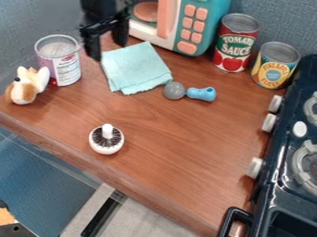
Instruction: Put the green cloth on the bottom right corner of the table
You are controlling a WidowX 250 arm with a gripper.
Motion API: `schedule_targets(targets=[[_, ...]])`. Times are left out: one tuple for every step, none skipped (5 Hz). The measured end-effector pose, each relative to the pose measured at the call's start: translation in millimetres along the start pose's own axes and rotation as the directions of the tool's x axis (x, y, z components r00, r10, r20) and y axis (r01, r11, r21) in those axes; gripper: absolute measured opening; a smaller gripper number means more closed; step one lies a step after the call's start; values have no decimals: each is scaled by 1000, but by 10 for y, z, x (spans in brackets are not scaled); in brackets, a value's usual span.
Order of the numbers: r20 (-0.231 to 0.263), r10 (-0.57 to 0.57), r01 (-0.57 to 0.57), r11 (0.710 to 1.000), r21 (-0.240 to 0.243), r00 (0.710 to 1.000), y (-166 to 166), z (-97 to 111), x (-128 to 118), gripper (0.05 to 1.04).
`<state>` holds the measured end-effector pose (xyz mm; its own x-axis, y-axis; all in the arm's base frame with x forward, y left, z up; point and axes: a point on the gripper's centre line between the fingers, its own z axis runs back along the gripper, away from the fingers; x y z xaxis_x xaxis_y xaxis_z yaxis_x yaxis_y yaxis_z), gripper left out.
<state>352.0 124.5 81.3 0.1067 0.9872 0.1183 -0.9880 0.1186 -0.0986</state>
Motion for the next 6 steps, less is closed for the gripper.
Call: schedule_targets(targets=[[32,-60,60,998,-12,998,-238,-95,-112,999],[40,-99,97,994,40,994,-376,-295,-115,999],[28,-105,103,992,66,994,-410,-431,-95,999],[-1,-97,97,991,87,995,-404,-534,-81,1000],[-10,-89,89,991,96,996,-366,-571,-106,1000],[-7,-72,73,992,100,997,-246,-571,-186,1001]])
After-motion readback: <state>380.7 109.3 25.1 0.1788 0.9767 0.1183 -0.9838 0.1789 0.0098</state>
